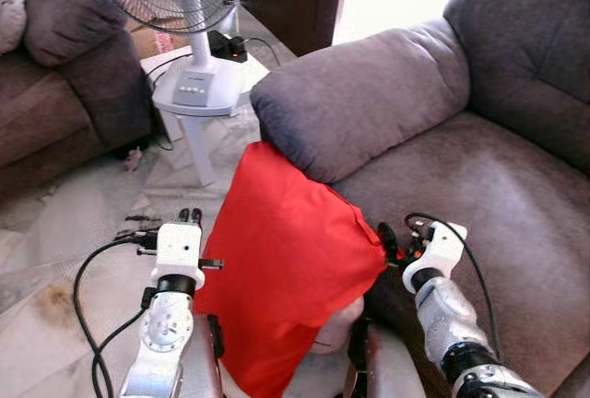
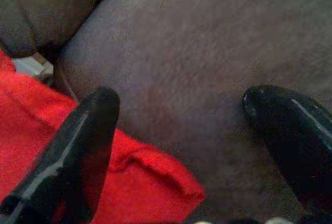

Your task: Move the pillow to the sofa from floor

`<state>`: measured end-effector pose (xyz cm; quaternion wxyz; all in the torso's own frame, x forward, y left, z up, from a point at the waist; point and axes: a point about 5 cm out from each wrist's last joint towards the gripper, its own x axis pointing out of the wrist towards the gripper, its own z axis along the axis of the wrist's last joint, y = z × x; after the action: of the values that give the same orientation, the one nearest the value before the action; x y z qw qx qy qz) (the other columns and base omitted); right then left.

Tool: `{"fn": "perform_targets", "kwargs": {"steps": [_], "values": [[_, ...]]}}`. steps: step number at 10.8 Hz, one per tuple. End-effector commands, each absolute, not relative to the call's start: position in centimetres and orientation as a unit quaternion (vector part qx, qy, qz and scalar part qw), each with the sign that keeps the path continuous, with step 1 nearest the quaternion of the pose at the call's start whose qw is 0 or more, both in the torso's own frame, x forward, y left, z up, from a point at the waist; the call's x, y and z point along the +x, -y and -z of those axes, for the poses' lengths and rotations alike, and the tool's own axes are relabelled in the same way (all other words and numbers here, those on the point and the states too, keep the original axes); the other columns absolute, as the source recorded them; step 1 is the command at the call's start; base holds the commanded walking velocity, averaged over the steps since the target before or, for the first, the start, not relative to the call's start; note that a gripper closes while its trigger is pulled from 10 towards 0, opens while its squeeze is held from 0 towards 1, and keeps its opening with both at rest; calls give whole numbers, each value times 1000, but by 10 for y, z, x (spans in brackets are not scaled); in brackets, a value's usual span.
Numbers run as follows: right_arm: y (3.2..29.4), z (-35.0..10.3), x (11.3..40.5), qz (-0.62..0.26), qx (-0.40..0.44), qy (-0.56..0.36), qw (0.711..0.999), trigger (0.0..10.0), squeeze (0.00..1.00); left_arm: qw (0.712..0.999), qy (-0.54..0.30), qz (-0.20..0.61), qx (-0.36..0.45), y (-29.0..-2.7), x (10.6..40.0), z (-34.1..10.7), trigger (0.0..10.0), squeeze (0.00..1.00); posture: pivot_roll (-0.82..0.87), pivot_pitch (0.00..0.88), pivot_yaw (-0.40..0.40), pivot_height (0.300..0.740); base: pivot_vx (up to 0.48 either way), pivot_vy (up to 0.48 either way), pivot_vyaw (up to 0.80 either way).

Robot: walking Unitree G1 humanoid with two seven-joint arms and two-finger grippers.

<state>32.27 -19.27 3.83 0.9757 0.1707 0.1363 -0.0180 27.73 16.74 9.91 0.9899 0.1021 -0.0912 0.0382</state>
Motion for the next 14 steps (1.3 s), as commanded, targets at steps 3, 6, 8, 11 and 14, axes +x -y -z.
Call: {"fn": "perform_targets", "kwargs": {"steps": [3,6,8,11,14], "values": [[207,-76,342,8,176,-69,982,10000,0,992,87,-40,86,-163,282,-96,10000,0,110,110,-114,537,0,0,0],[207,-74,335,-30,168,-93,981,10000,0,993,80,-33,77,-157,284,-91,10000,0,91,105,-137,537,0,0,0],[223,-62,318,-5,161,-143,977,10000,0,994,77,-36,75,-159,286,-89,10000,0,71,109,-147,537,0,0,0],[227,-47,302,14,186,-216,958,10000,0,994,75,-33,76,-159,288,-87,10000,0,61,118,-147,537,0,0,0],[210,-21,290,-4,283,-314,906,10000,0,994,75,-33,77,-159,287,-86,10000,0,85,105,-153,537,0,0,0]]}}
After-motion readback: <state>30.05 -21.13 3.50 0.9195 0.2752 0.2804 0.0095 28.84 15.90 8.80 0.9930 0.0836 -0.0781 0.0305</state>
